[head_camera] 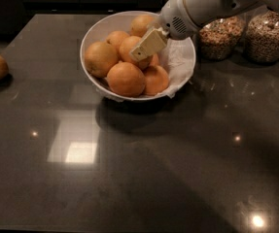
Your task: Pick orange from white bowl
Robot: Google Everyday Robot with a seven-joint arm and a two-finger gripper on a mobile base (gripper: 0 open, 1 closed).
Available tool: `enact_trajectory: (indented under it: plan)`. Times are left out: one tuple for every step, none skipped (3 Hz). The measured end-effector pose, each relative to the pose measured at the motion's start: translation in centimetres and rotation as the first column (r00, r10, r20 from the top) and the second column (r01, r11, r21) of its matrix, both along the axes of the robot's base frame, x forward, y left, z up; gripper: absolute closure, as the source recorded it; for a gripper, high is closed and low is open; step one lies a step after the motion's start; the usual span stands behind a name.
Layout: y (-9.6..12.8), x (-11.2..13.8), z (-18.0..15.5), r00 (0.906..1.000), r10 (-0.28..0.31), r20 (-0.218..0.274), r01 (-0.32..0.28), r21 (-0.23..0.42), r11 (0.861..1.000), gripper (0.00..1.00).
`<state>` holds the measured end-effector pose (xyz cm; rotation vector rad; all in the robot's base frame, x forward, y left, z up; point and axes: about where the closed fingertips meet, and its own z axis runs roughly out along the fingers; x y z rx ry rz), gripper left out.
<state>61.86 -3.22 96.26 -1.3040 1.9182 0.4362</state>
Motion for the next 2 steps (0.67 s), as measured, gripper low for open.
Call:
enact_trajectory:
  plan:
    - [0.94, 0.01, -0.54, 0.9997, 0.022, -0.014, -0.022, -0.002, 1.000, 0.35]
    - [1.37, -0.07, -0.97, 0.9992, 0.032, -0.026, -0.032, -0.003, 0.999, 0.35]
